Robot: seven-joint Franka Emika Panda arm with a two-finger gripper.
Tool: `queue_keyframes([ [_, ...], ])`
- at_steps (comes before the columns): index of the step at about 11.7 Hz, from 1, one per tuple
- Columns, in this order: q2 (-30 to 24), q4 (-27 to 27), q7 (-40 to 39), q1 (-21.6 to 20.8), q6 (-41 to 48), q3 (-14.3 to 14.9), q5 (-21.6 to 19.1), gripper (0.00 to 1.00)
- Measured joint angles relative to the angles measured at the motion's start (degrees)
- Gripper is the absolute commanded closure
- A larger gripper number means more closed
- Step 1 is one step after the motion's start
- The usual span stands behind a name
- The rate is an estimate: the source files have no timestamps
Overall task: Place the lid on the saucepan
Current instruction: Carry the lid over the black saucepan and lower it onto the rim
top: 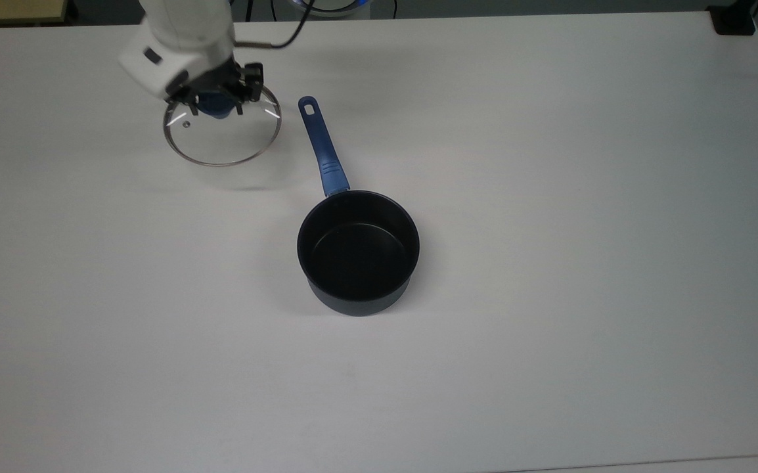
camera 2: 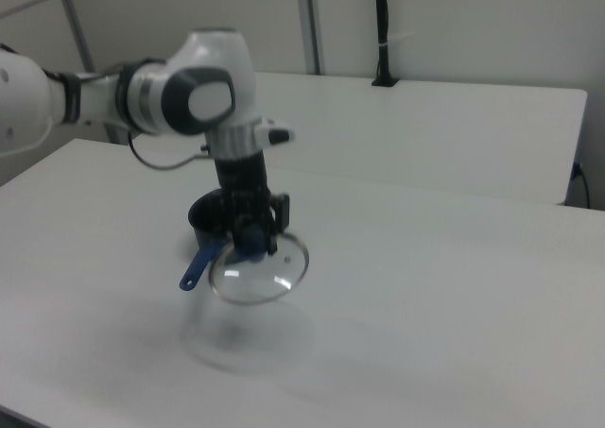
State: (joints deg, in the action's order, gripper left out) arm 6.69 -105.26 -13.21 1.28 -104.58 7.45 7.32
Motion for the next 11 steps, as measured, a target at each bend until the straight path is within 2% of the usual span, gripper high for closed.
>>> queue_keyframes([
  [2,0.5,7.2,0.5,-0.7,2.5,-0.1,-2.6,0.86],
  [3,1.8,11.0,3.3,-2.1,2.8,-0.1,-3.9,0.86],
  [7,14.7,24.7,15.7,-8.0,2.5,-0.3,-4.2,0.86],
  [9,19.7,28.5,21.2,-9.9,-0.1,-0.4,-4.3,0.87],
  [11,22.2,30.6,24.1,-11.0,-0.6,-0.8,-4.4,0.88],
])
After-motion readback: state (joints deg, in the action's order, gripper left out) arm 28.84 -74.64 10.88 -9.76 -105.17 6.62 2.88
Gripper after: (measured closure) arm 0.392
